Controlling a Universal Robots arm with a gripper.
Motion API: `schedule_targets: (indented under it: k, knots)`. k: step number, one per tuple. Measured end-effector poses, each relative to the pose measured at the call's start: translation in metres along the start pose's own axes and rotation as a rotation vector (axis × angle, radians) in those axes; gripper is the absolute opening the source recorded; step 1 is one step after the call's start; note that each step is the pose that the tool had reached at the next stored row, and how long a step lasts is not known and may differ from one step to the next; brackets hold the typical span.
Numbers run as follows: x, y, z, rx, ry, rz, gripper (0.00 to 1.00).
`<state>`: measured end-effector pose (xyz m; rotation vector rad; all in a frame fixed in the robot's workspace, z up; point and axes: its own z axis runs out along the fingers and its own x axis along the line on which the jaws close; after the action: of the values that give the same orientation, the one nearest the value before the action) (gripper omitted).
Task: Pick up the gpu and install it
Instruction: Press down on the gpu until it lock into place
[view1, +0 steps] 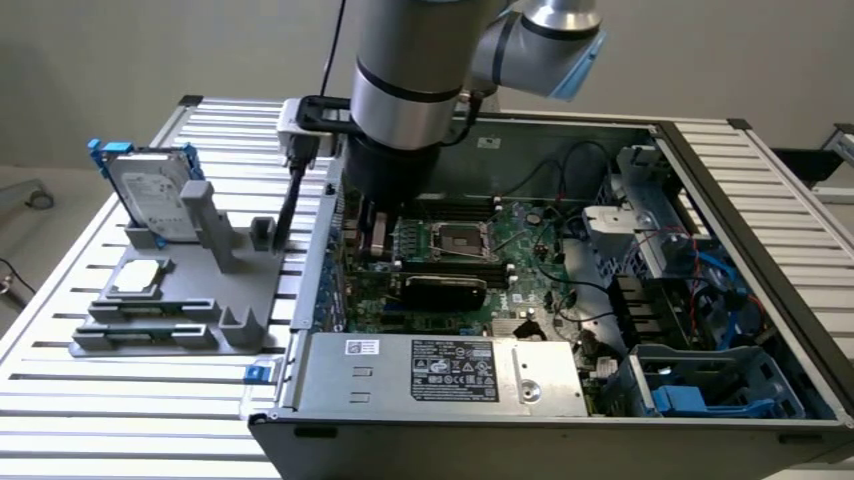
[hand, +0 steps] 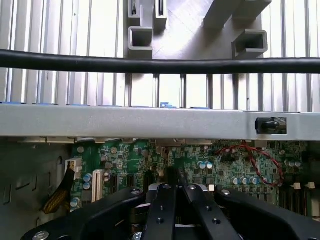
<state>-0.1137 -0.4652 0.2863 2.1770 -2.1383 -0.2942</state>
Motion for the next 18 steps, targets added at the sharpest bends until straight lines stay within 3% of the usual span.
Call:
schedule_targets:
  k: [4,7,10,14,18]
  knots:
    - [-0.0004,0.0025,-0.0007,-0.0249,0.0000,0.002,0.11]
    - [-0.0008,0.0036,-0.0024,-0.0339,0.0032,0.003,0.11]
    - [-0.0010,0.0042,-0.0038,-0.0383,0.0148,0.006,0.11]
    - [-0.0014,0.0049,-0.0047,-0.0453,0.0395,0.012,0.11]
    - [-0.0033,0.0057,-0.0088,-0.0536,0.0499,0.015,0.11]
